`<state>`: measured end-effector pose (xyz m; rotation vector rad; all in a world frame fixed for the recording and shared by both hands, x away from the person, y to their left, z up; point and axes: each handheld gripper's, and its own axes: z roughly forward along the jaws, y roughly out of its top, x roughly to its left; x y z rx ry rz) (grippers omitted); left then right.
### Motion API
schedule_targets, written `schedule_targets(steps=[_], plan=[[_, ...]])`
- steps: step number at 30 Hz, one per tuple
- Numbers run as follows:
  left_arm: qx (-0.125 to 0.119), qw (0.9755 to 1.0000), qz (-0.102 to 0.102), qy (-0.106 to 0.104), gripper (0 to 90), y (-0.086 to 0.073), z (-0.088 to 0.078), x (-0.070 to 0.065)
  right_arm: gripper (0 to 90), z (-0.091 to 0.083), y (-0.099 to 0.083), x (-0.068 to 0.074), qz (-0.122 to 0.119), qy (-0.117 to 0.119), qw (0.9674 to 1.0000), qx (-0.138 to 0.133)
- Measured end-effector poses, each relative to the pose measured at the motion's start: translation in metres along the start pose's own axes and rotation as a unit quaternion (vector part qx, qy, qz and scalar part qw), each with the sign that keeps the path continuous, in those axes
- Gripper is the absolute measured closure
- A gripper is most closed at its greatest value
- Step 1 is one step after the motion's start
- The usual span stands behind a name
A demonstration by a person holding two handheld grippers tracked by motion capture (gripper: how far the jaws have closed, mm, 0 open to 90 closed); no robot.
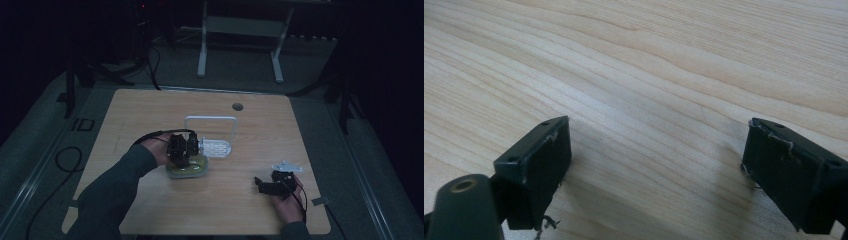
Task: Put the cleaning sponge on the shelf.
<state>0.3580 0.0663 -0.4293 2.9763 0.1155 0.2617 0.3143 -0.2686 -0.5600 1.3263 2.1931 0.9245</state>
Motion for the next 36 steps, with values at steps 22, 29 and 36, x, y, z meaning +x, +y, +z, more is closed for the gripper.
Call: schedule_targets(steps=[22,29,36], plan=[[-0.02,0.9996,0.014,0.012,71.7,0.019,0.003,0.005,11.8,0.0,0.0,0.0,0.0,0.0,1.0,0.0],[-0.025,0.9995,0.016,0.01,71.6,0.023,0.006,0.008,11.8,0.0,0.0,0.0,0.0,0.0,1.0,0.0],[-0.034,0.9991,0.021,0.015,71.7,0.026,0.007,0.011,11.8,0.0,0.0,0.0,0.0,0.0,1.0,-0.001]])
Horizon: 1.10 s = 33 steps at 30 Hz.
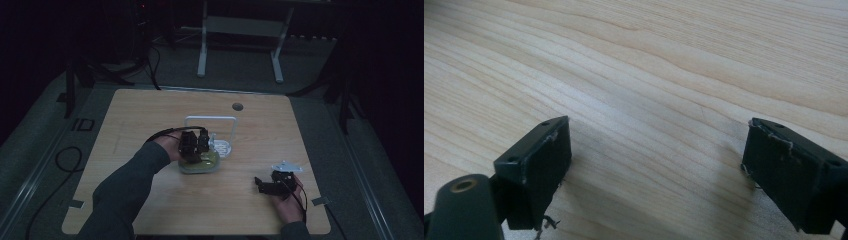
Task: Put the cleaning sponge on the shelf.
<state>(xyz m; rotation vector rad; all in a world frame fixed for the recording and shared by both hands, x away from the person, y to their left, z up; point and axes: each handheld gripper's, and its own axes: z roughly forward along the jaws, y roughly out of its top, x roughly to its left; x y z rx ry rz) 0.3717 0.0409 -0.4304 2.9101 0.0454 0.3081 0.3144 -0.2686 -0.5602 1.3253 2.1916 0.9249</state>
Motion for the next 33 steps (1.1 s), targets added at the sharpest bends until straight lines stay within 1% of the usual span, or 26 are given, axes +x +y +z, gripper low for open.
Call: schedule_targets(steps=[4,12,14,22,28,30,33], plan=[[-0.001,1.0,0.005,0.006,71.6,0.003,0.001,0.001,11.8,0.0,0.0,0.0,0.0,0.0,1.0,0.0],[0.0,0.9999,0.009,0.011,71.7,0.006,0.004,0.003,11.8,0.0,0.0,0.0,0.0,0.0,1.0,0.0],[0.005,0.9998,0.012,0.015,71.7,0.009,0.005,0.004,11.8,0.0,0.0,0.0,0.0,0.0,1.0,0.0],[0.005,0.9993,0.025,0.027,71.7,0.018,0.004,0.006,11.8,0.0,0.0,0.0,0.0,0.0,1.0,0.0],[0.004,0.9992,0.026,0.03,71.7,0.021,0.006,0.008,11.8,0.0,0.0,0.0,0.001,0.0,1.0,0.0],[0.007,0.999,0.027,0.034,71.7,0.021,0.007,0.009,11.8,0.0,0.0,0.0,0.0,0.0,1.0,0.0],[0.006,0.9988,0.024,0.041,71.7,0.021,0.008,0.01,11.8,0.0,0.0,0.0,0.0,0.0,1.0,0.0]])
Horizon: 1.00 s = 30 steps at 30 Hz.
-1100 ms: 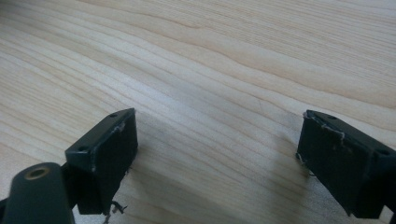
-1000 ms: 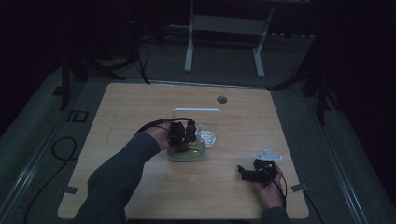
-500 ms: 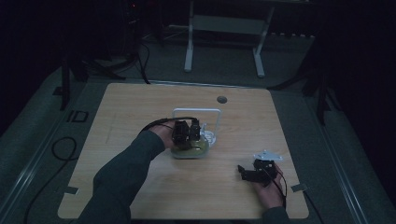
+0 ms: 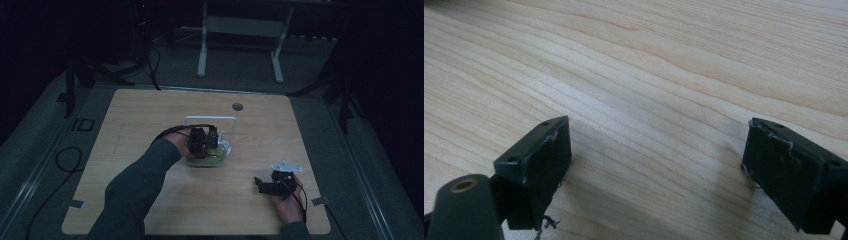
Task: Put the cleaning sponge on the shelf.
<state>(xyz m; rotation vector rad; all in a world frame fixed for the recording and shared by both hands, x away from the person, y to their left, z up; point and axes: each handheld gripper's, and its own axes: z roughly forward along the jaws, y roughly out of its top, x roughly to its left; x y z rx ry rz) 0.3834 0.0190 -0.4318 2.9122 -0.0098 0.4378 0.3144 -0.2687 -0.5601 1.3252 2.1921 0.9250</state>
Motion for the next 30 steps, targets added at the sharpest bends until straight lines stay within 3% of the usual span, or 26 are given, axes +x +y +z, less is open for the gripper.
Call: schedule_targets(steps=[16,21,30], plan=[[0.004,1.0,0.008,0.003,71.7,0.004,0.009,0.006,11.8,0.0,0.0,0.0,0.0,0.0,1.0,0.0],[0.003,0.9998,0.014,0.016,71.7,0.005,0.01,0.007,11.8,0.0,0.0,0.0,0.0,0.0,1.0,0.0],[0.005,0.9997,0.014,0.02,71.7,0.005,0.014,0.01,11.8,0.0,0.0,0.0,0.0,0.0,1.0,0.0]])
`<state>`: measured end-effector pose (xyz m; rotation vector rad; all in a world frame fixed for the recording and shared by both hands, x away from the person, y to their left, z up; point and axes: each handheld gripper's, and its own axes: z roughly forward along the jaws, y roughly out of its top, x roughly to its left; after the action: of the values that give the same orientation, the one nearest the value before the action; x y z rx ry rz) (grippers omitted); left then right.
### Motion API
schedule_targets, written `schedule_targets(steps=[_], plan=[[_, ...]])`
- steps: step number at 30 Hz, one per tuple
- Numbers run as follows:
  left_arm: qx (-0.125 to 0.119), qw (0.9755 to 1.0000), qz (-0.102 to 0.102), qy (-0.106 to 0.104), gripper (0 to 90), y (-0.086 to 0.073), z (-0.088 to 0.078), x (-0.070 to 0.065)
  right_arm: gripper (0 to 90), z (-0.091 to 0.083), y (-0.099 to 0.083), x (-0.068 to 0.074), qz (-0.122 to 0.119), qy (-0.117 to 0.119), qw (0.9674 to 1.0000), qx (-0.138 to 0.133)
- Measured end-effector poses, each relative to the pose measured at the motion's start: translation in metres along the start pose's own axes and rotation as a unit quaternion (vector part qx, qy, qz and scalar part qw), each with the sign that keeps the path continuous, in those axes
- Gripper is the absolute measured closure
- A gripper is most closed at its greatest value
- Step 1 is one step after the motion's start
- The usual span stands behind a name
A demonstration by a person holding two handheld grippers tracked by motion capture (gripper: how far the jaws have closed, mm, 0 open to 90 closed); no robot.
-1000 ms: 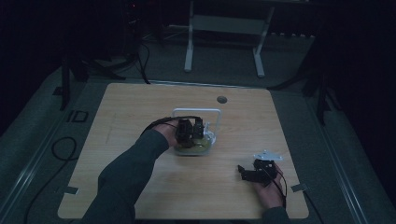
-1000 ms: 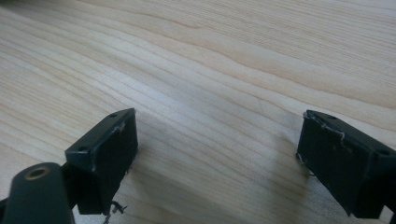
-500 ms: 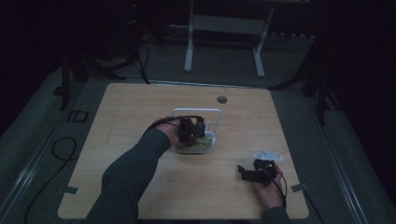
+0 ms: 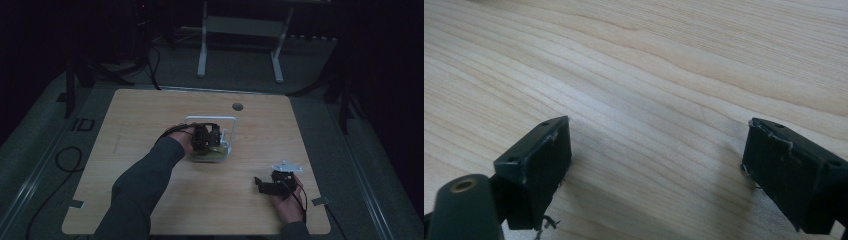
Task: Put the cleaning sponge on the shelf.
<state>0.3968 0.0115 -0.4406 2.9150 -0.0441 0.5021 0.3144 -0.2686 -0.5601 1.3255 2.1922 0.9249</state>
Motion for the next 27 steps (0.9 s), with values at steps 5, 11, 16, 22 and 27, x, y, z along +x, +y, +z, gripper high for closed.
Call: schedule_targets(steps=[5,11,16,22,27], plan=[[0.001,1.0,0.0,0.007,71.7,0.0,0.003,0.001,11.8,0.0,0.0,0.0,0.0,0.0,1.0,0.0],[0.006,0.9999,0.006,0.012,71.6,0.001,0.007,0.003,11.8,0.0,0.0,0.0,0.001,0.0,1.0,0.0],[0.012,0.9998,0.005,0.016,71.6,0.003,0.011,0.003,11.8,0.0,0.0,0.0,0.001,0.0,1.0,0.0],[0.022,0.9993,0.008,0.029,71.5,0.006,0.018,0.003,11.8,0.0,0.0,0.0,0.001,0.0,1.0,0.0],[0.024,0.999,0.005,0.037,71.4,0.008,0.022,0.004,11.8,0.0,0.0,0.0,0.001,0.0,1.0,0.0]])
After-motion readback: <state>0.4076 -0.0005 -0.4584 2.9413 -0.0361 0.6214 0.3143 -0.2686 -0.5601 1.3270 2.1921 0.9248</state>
